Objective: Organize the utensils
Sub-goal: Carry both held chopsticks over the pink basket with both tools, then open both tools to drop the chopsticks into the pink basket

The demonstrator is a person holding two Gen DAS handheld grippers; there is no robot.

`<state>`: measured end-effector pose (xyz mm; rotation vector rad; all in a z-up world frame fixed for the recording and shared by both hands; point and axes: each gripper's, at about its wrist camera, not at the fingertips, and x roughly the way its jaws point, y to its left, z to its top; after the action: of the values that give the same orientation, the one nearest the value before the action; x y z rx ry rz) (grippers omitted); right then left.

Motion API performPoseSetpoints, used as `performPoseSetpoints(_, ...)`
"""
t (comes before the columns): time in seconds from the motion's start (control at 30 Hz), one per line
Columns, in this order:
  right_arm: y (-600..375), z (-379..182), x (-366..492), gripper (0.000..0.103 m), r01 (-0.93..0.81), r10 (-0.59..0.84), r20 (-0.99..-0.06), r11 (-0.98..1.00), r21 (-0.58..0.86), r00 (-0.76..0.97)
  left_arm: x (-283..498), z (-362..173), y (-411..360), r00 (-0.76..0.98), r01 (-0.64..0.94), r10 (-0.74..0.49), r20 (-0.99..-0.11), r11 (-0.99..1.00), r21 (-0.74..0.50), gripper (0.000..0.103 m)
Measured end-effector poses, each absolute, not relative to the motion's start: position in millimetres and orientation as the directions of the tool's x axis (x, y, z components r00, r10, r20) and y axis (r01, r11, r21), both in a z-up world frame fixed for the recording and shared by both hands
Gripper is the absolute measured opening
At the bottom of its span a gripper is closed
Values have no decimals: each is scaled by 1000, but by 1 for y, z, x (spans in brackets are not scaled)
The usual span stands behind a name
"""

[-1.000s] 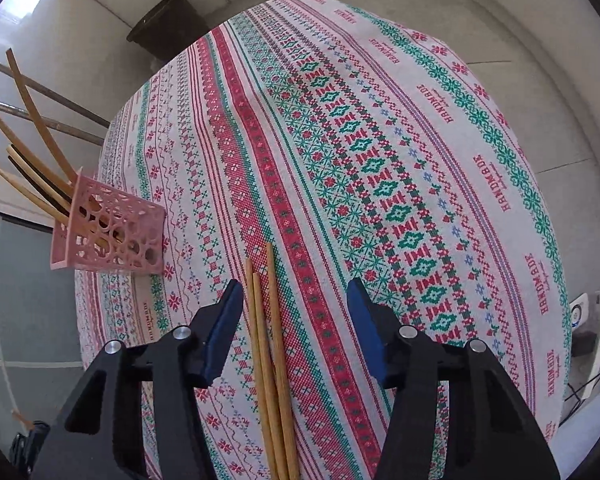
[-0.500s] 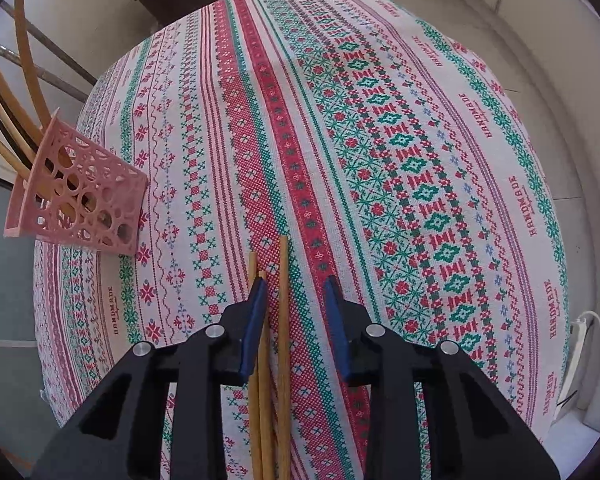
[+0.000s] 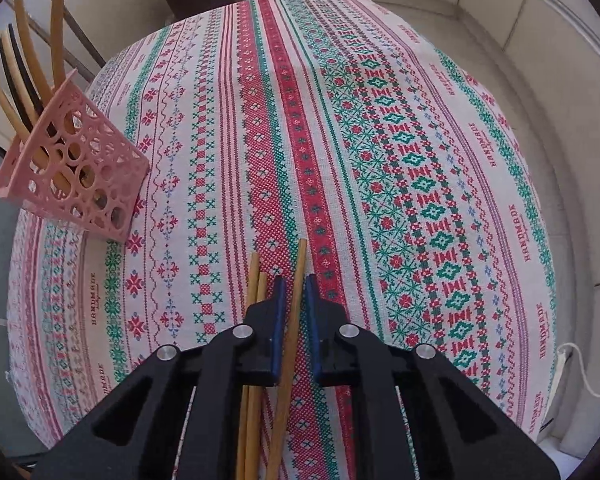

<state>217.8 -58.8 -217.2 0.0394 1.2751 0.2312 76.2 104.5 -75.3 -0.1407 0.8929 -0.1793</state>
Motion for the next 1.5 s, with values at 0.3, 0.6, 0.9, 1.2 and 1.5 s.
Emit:
performPoseSetpoints(0.3,-89,-168,193,5,-103,267,-881,964,247,391,70,-62,113,654,83,-215,-725,973,-214,4)
performPoseSetpoints(0.6,-114,-89,140,5,-199,366,-775,931,307,516,58,-43,112,708,102,-216,-672,973,-205,4)
performPoseSetpoints(0.9,-123,-29,104,5,-252,443,-671,895,367,594,55,-22,124,763,55,-175,-622,977,-207,4)
performPoseSetpoints(1.2,-128,41,125,5,-282,494,-523,856,434,695,75,39,144,851,5,-108,-514,980,-198,4)
performPoseSetpoints(1.5,-145,79,155,5,-259,480,-414,835,485,773,100,93,158,928,-35,-52,-368,973,-227,4)
